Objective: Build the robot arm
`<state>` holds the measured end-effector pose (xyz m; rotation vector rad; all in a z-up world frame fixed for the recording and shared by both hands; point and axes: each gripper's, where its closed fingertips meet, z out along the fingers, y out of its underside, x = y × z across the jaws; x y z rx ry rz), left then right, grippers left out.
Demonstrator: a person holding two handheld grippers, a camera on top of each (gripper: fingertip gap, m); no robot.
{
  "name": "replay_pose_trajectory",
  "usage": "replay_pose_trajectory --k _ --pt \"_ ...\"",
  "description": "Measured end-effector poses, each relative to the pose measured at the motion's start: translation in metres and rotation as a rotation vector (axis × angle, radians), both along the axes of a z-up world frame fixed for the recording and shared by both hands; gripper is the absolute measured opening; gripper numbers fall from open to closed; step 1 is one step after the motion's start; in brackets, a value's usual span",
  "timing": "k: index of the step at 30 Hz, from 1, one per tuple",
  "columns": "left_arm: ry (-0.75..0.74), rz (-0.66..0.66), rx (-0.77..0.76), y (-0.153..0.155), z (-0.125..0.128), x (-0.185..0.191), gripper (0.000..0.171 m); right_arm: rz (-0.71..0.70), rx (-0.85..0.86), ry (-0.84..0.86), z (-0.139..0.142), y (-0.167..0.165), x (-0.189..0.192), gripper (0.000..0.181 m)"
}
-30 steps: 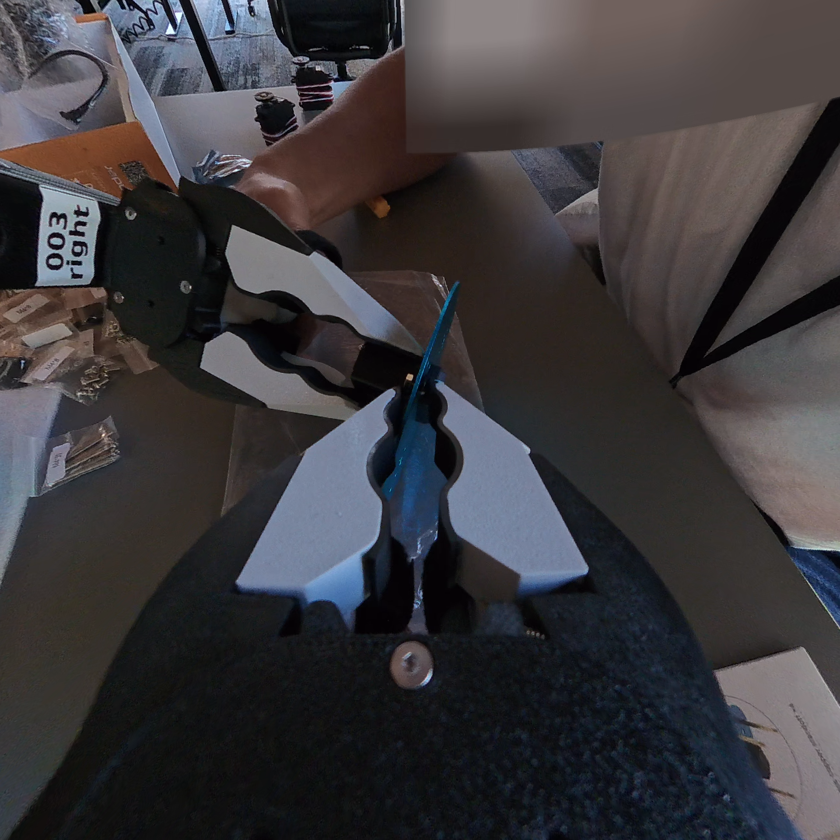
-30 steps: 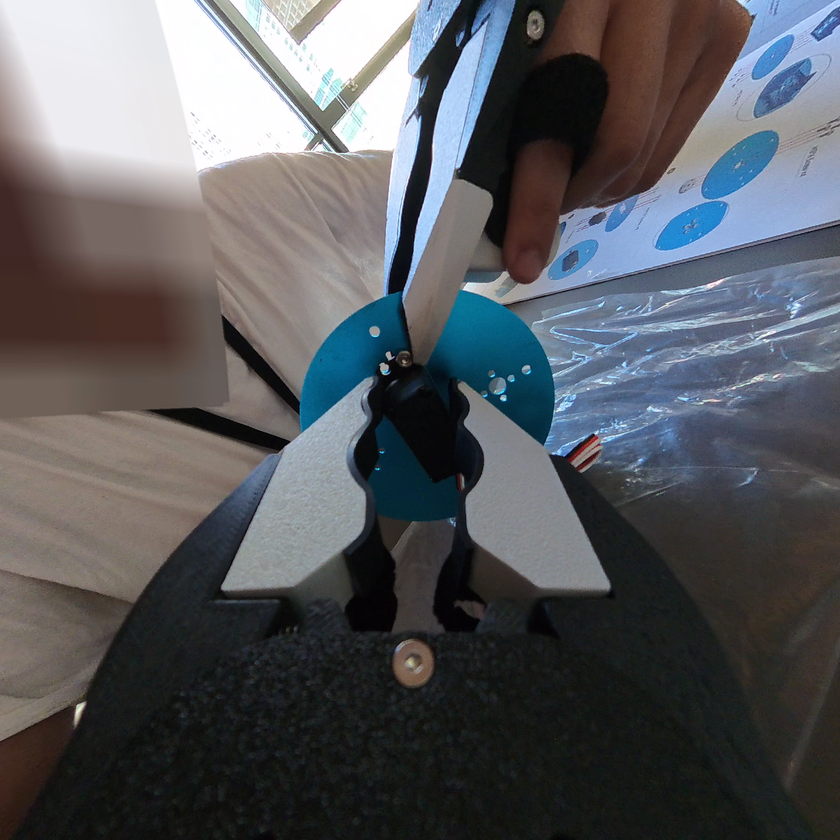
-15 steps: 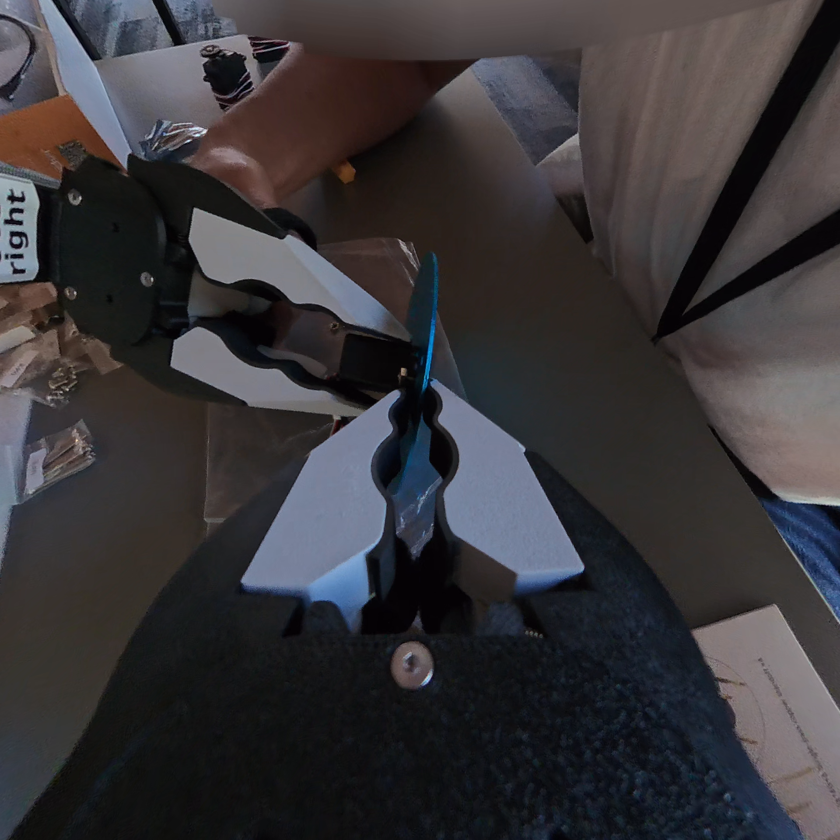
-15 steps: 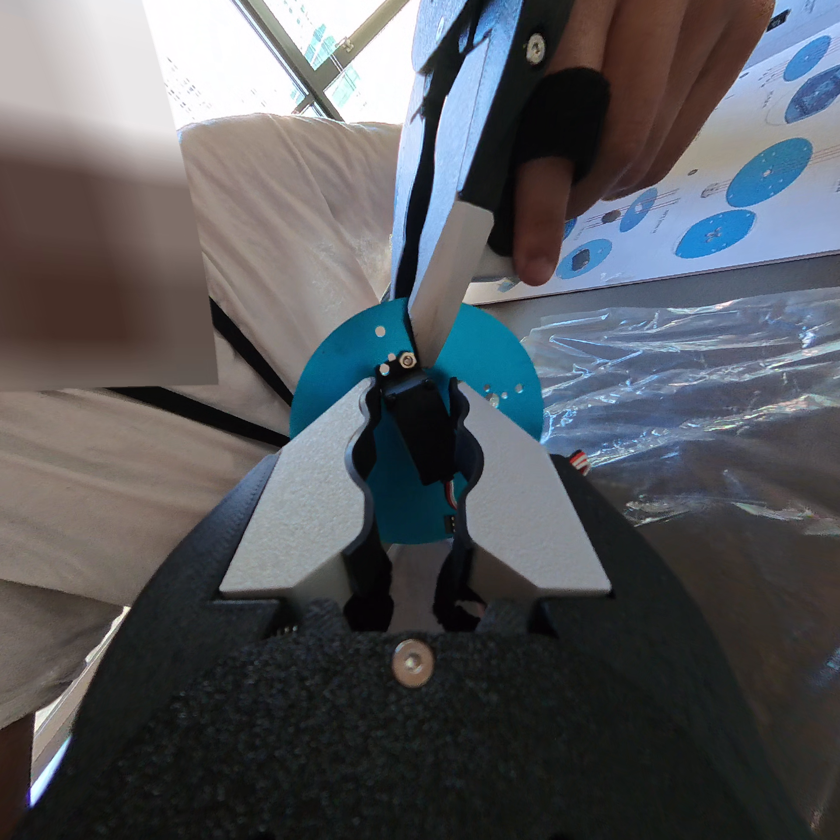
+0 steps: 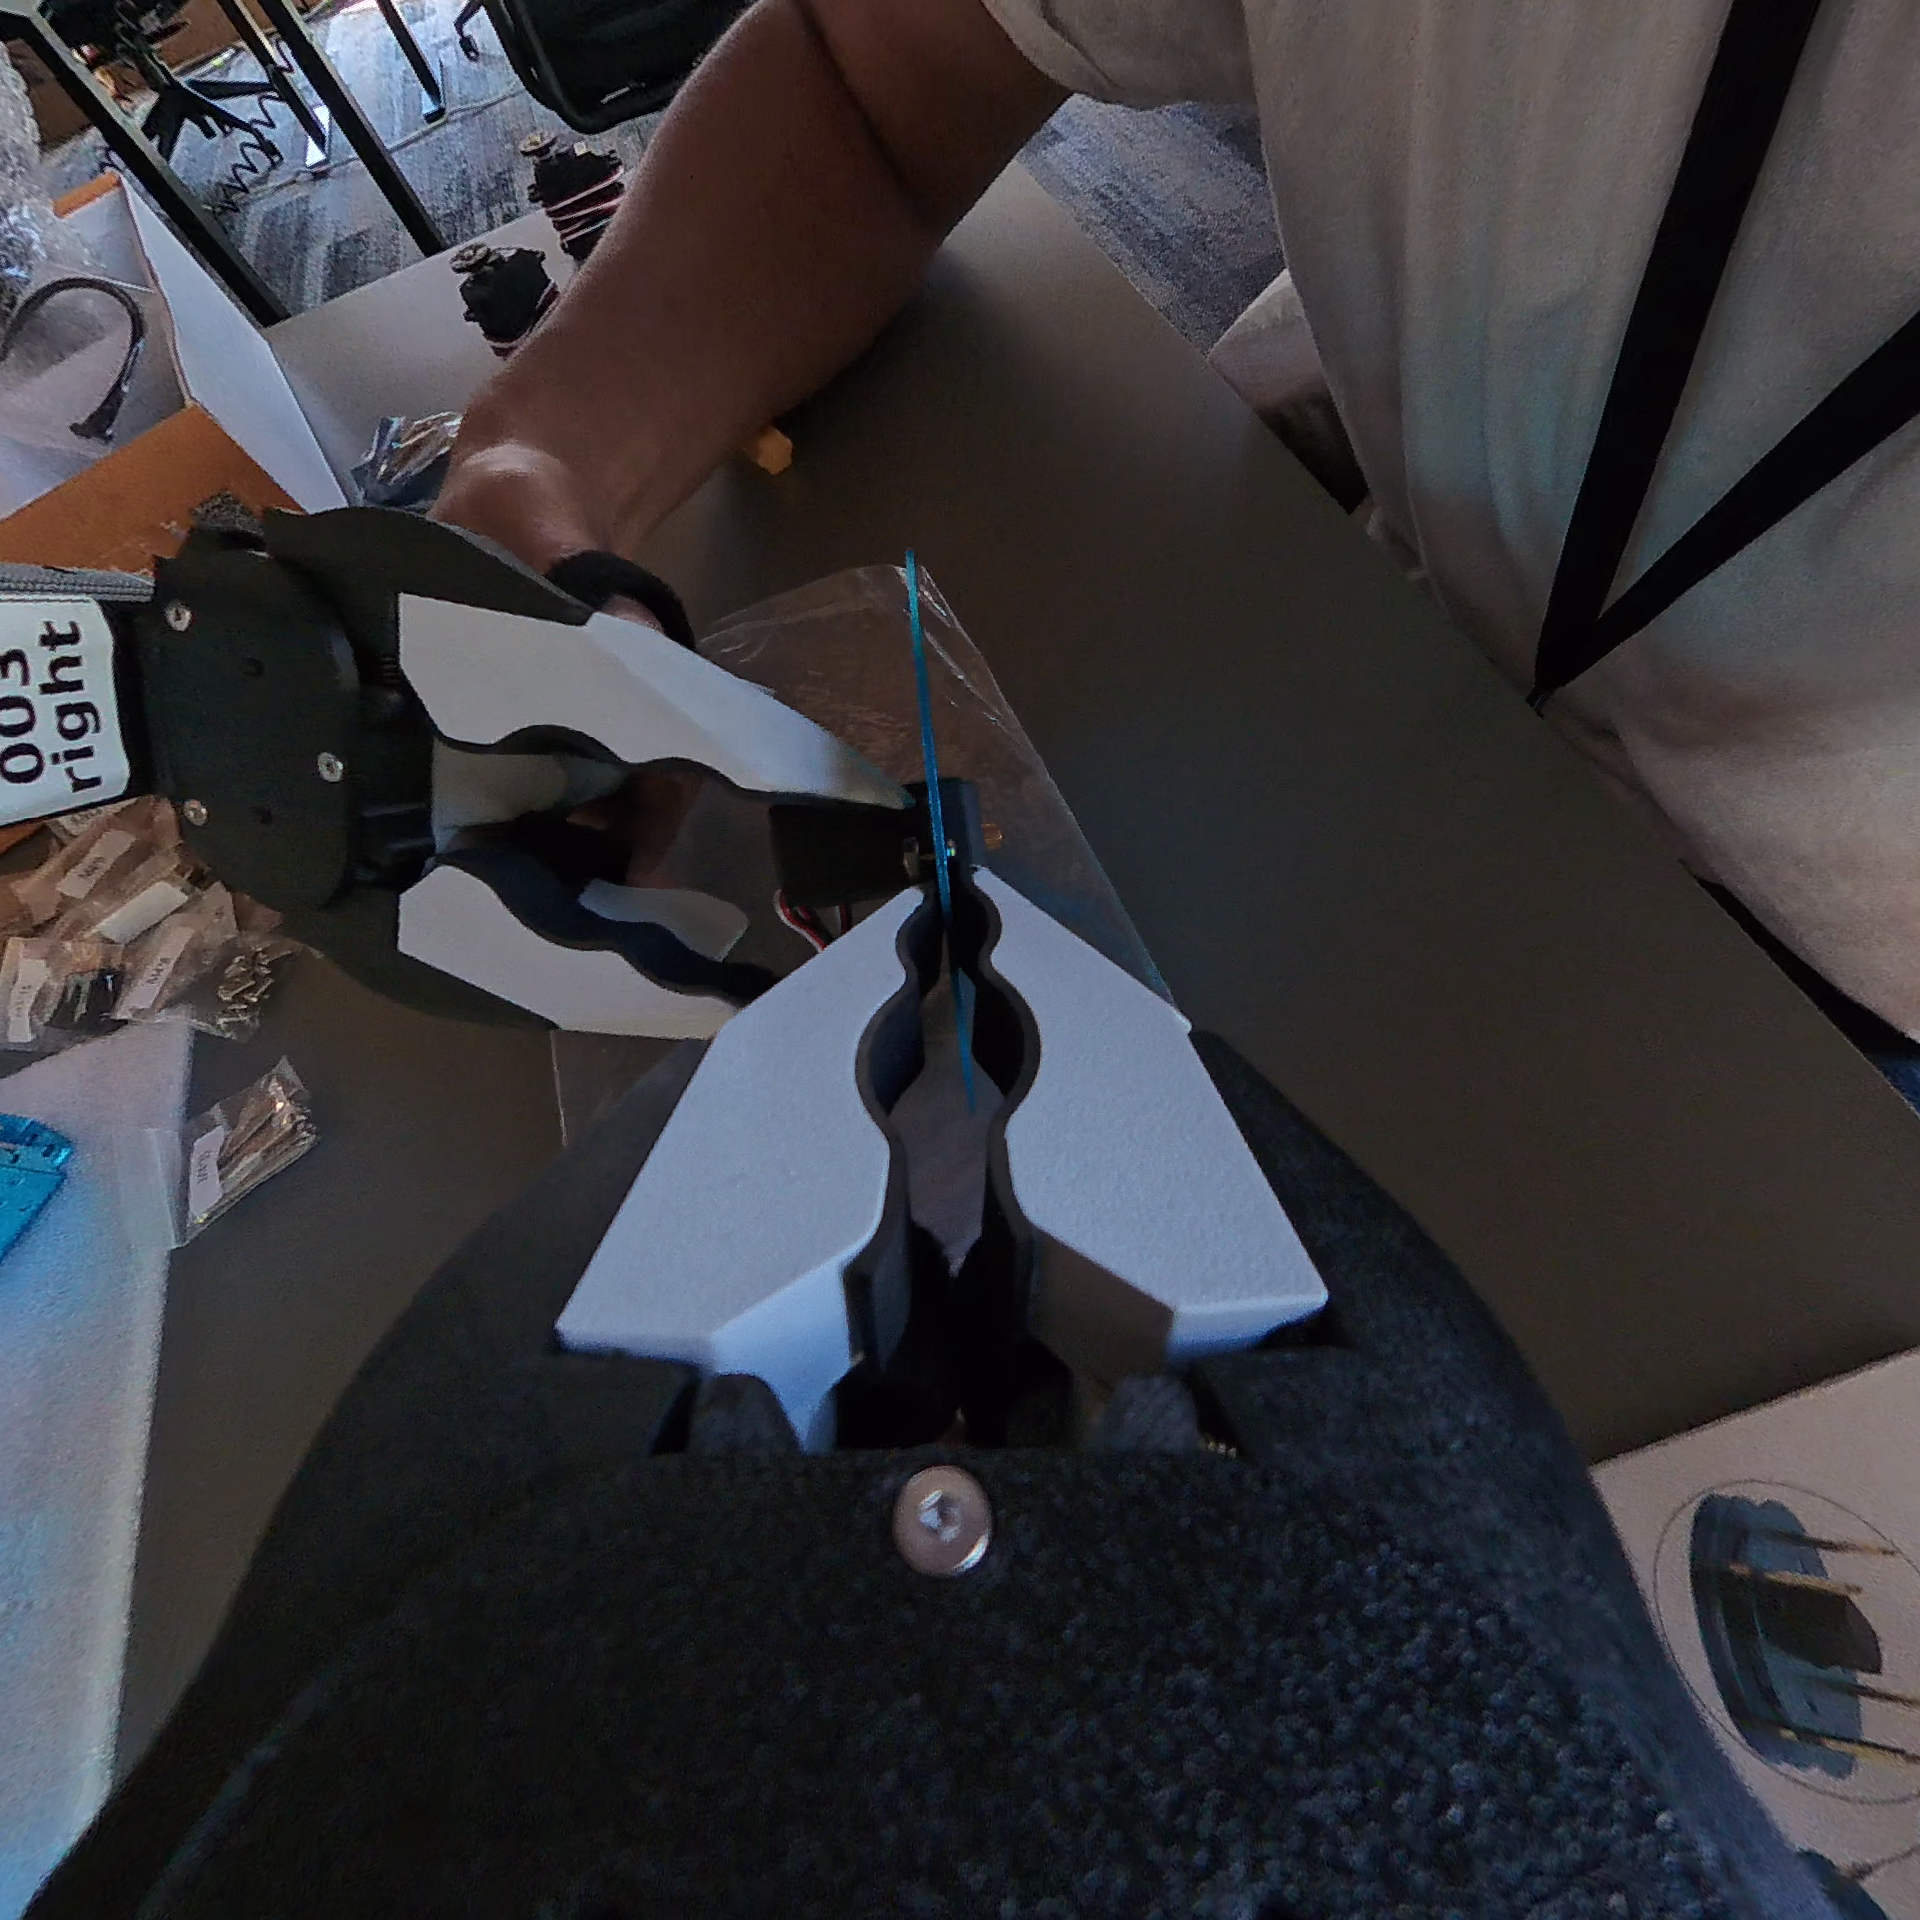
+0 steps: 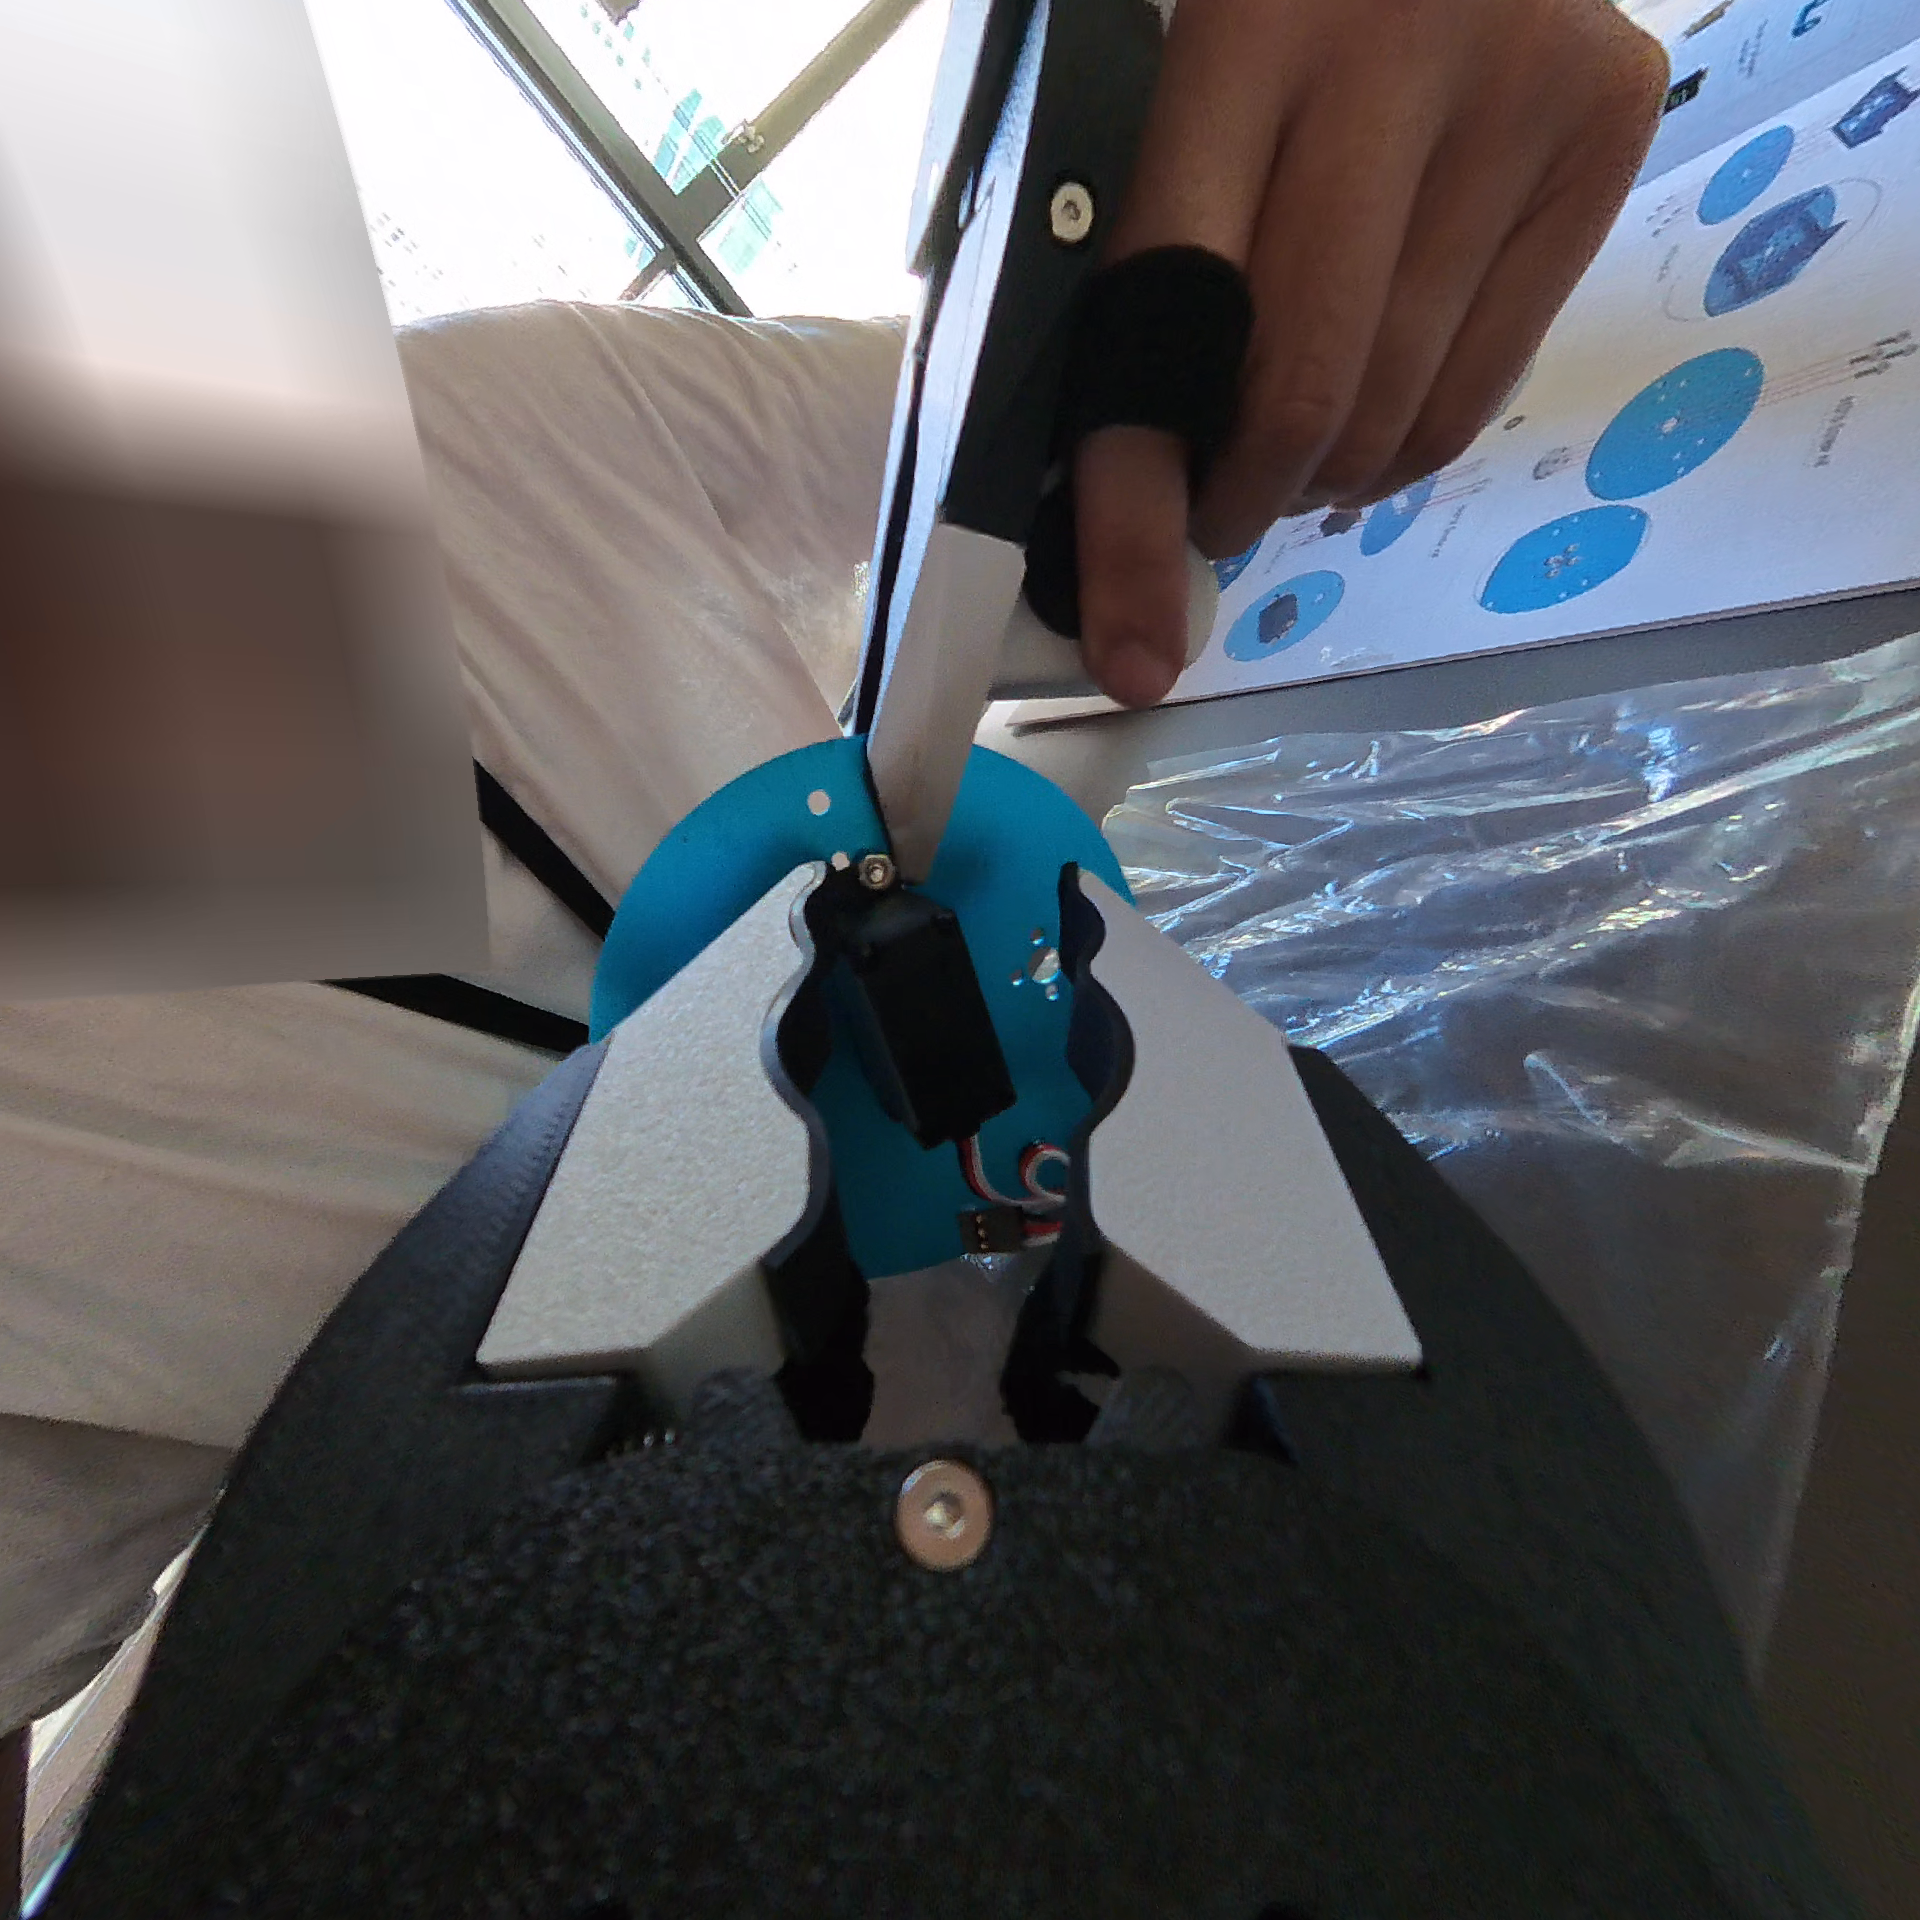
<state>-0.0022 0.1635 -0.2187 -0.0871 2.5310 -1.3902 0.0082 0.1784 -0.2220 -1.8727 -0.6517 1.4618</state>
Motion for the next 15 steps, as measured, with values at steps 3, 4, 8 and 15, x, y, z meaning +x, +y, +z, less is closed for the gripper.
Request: replay_pose_trajectory --k 3,4,8,15 --pt "-0.011 -0.006 0.007 -0.0001 -0.0003 -0.0008 0.001 0.001 0.000 -0.013 -0.0007 0.0004 -0.0009 0.042" --pt "-0.016 -0.008 0.011 -0.0001 -0.0004 -0.0012 0.001 0.000 0.004 -0.023 -0.0010 0.0008 -0.0011 0.044" --pt "-0.031 -0.010 0.019 -0.0001 -0.0007 -0.0016 0.001 0.012 0.002 -0.020 0.0012 -0.0011 -0.0030 0.037" --pt "-0.038 -0.014 0.017 -0.0003 -0.0011 -0.0021 0.001 -0.012 0.019 -0.015 0.0048 0.0028 0.0006 0.038"
